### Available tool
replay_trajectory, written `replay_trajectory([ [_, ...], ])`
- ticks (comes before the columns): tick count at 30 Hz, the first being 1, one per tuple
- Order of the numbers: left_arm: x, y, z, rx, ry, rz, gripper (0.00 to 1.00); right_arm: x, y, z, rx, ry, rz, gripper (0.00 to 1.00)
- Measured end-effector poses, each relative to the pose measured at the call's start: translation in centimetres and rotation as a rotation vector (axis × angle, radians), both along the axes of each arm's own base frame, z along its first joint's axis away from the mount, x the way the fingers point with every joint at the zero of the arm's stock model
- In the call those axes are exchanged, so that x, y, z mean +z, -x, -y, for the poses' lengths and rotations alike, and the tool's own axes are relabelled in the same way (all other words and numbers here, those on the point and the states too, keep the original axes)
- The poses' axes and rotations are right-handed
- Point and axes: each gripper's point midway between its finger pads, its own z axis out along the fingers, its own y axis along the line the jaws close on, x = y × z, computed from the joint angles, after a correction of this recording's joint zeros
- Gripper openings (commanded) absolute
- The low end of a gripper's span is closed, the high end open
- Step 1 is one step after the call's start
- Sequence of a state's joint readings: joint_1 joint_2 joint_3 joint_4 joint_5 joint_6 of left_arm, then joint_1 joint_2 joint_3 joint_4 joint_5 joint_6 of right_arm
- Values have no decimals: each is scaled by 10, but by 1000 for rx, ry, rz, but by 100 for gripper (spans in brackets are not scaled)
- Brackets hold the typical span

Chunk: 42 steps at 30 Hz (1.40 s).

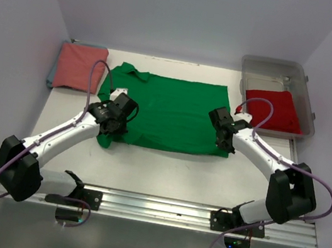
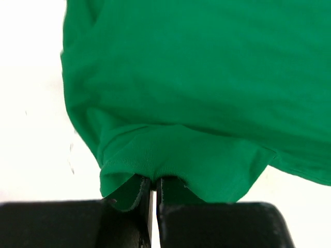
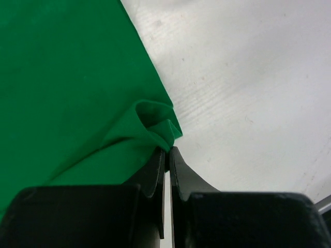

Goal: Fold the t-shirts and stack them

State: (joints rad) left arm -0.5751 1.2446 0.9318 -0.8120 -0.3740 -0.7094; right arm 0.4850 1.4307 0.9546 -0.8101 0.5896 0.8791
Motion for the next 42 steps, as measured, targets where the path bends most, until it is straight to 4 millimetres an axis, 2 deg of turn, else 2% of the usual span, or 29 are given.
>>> replay_trajectory([
  [7, 4, -52, 1, 30, -62, 70, 0, -5, -49, 1, -18, 40, -4, 0],
  [12, 0, -72, -2, 48, -99, 72, 0, -13, -78, 9, -36, 57, -22, 0],
  [16, 2, -84, -5, 71, -117, 77, 0, -13, -89, 12, -35, 66, -27, 0],
  [24, 6, -109, 4, 76, -128, 89, 0, -3, -108, 9, -8, 67, -3, 0],
  [28, 6, -105, 4, 62, -128, 76, 0, -1, -108, 6, 12, 56, -4, 0],
  [30, 8, -98, 4, 46, -112, 71, 0, 0, -101, 4, 37, 34, -7, 0],
  [33, 17, -73, 1, 9, -66, 65, 0, 12, -78, 4, 77, -11, -3, 0],
  [39, 51, -30, -3, -48, 50, 101, 2, 49, -41, 3, 137, -101, 60, 0],
  [42, 52, -11, 1, -85, 105, 71, 3, 55, -24, 2, 159, -132, 53, 0],
])
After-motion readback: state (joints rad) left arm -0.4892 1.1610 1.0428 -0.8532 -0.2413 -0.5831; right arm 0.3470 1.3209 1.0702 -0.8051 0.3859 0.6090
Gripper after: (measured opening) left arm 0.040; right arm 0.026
